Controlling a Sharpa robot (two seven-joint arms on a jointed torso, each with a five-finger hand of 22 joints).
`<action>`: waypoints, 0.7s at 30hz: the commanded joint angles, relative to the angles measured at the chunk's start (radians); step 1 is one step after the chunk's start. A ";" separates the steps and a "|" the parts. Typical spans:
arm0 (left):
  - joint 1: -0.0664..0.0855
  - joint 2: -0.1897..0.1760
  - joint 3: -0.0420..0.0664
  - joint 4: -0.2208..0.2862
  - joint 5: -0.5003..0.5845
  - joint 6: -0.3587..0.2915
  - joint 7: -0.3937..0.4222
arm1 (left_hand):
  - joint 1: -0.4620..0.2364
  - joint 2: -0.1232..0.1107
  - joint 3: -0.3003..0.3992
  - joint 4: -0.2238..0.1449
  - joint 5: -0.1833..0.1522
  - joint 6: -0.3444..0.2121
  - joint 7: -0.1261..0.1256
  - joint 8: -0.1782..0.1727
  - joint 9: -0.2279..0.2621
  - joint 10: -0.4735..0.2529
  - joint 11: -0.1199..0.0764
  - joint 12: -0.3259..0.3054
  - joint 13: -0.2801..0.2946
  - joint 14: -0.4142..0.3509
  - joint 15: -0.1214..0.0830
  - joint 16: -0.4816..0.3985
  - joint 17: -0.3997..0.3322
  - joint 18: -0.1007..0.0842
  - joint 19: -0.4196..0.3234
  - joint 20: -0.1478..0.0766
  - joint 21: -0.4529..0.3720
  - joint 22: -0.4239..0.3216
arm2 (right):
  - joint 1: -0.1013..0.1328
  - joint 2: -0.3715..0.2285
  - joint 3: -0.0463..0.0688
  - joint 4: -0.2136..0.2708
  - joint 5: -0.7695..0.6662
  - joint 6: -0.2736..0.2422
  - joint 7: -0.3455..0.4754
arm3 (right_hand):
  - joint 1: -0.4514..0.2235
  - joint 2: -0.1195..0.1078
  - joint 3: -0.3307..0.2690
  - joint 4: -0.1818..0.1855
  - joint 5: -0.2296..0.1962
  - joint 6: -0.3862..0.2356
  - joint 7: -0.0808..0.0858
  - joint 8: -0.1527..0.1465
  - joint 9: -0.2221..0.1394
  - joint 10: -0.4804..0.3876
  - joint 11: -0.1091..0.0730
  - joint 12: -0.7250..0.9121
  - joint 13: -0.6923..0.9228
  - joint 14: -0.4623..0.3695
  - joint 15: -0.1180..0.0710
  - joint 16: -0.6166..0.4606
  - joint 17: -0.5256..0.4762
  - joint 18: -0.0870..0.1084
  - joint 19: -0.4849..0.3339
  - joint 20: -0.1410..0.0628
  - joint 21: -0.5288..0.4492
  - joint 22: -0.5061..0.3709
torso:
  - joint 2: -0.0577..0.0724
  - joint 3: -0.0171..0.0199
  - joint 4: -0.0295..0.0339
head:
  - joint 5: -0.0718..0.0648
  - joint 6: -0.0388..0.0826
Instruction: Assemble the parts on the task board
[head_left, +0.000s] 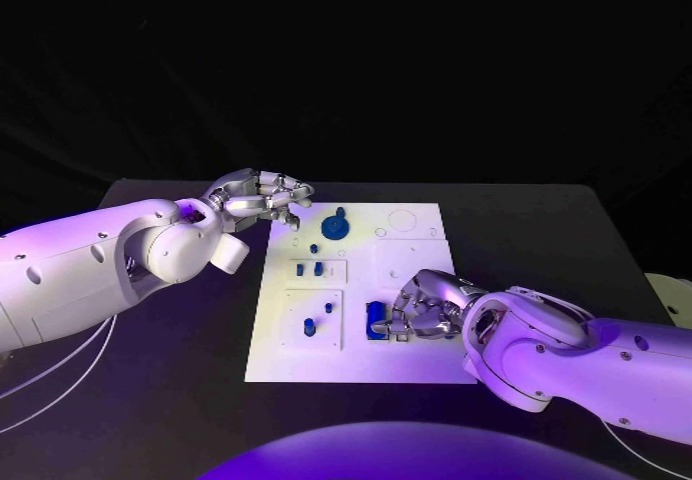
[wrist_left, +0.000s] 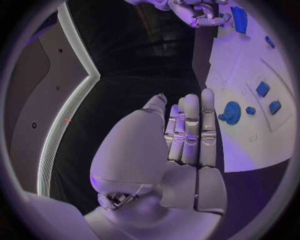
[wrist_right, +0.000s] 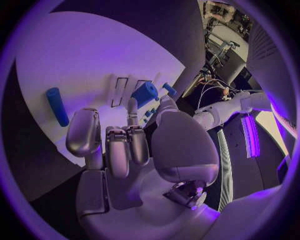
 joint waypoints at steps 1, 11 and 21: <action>0.000 0.002 0.001 0.001 0.006 0.011 0.004 | -0.012 0.002 0.006 0.002 -0.003 -0.001 0.003 0.006 -0.001 0.004 0.001 -0.007 -0.001 -0.003 0.000 -0.006 0.000 0.009 0.008 0.000 -0.006 -0.001 | -0.001 -0.003 0.000 0.001 -0.025 0.028 0.014 | 0.051 -0.004 0.000 -0.002 -0.003 0.004 0.001 -0.007 0.003 0.058 -0.008 0.001 0.176 0.101 -0.009 0.004 0.250 -0.009 0.001 -0.004 -0.004 0.073 | 0.000 -0.0003 0.0009 | 0.000 -0.001; 0.000 0.000 0.000 0.002 0.006 0.010 0.002 | -0.015 0.002 0.008 0.001 -0.003 -0.001 0.003 0.006 -0.002 0.003 0.001 -0.006 -0.001 -0.003 0.000 -0.006 0.000 0.009 0.008 0.000 -0.008 -0.002 | 0.001 -0.001 0.000 -0.026 -0.045 0.026 -0.005 | 0.084 0.020 0.001 0.000 -0.012 0.008 0.001 -0.012 0.004 0.059 -0.008 0.004 0.178 0.102 -0.009 0.006 0.254 -0.010 0.005 -0.004 0.002 0.078 | 0.001 -0.0016 0.0019 | 0.001 -0.005; 0.000 0.000 0.000 0.001 0.006 0.010 0.001 | -0.015 0.002 0.008 0.001 -0.003 -0.001 0.003 0.006 -0.002 0.003 0.001 -0.006 -0.001 -0.003 0.000 -0.006 0.000 0.009 0.008 0.000 -0.008 -0.002 | 0.002 0.020 0.000 -0.046 -0.047 0.040 -0.010 | 0.104 0.032 0.003 -0.004 -0.011 0.008 0.000 -0.016 0.003 0.060 -0.009 0.005 0.179 0.102 -0.010 0.005 0.253 -0.010 0.005 -0.004 0.001 0.079 | 0.001 -0.0006 0.0020 | 0.002 -0.008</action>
